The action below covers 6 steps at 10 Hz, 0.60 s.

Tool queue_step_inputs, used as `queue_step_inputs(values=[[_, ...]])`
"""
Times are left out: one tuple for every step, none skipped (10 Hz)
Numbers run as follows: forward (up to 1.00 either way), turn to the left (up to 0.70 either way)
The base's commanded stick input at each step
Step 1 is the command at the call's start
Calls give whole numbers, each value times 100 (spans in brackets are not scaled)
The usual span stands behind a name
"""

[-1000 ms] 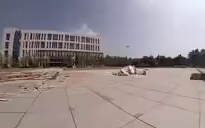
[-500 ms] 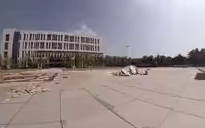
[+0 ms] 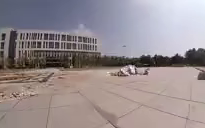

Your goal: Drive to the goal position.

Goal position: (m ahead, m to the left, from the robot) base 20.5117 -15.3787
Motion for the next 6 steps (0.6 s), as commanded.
queue_step_inputs(values=[[70,-35],[70,-35],[70,-35],[70,-35],[70,-12],[70,0]])
